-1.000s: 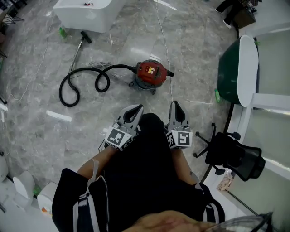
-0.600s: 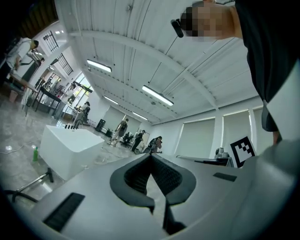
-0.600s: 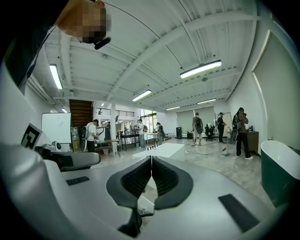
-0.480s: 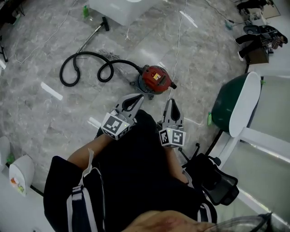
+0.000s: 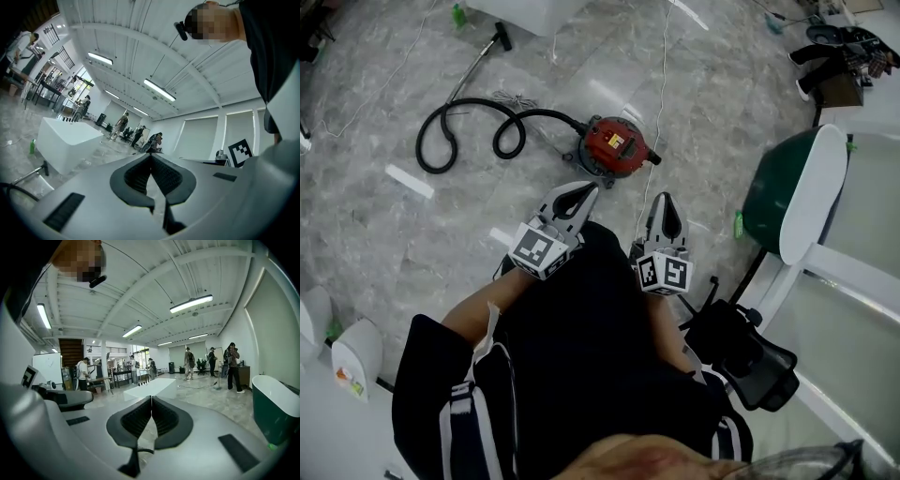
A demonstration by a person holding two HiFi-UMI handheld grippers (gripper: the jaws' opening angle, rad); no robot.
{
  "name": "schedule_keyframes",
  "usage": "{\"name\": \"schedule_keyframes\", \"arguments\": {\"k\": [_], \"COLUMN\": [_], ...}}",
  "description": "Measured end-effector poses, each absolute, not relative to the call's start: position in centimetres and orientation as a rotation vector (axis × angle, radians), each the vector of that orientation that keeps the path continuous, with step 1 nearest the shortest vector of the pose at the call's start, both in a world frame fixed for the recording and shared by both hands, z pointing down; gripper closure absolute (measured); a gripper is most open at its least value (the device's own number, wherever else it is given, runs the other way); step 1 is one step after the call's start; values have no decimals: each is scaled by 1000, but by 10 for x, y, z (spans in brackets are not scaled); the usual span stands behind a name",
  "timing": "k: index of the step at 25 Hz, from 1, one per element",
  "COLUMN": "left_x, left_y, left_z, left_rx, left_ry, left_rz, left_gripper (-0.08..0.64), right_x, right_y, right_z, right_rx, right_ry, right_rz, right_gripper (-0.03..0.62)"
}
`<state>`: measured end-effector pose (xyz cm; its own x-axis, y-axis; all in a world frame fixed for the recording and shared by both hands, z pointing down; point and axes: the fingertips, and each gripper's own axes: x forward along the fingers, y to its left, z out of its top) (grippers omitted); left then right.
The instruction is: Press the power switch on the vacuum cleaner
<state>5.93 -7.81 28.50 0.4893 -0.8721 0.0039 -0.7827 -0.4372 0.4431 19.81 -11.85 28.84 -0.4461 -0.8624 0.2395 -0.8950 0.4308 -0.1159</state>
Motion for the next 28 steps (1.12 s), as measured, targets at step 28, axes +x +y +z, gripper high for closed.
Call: {"name": "schedule_keyframes", "arguments": {"k": [28], "left_x": [78], "left_y": [-145], "left_z": [314], "left_rx": [2206], "left_ry": [-1611], "left_rz": [-243], "left_gripper": [541], "right_x": [161], "right_y": [-207], "right_z": [400], "right_rx": [1001], "right_ry": [-2472], "right_rz": [541], "right_gripper": [572]}}
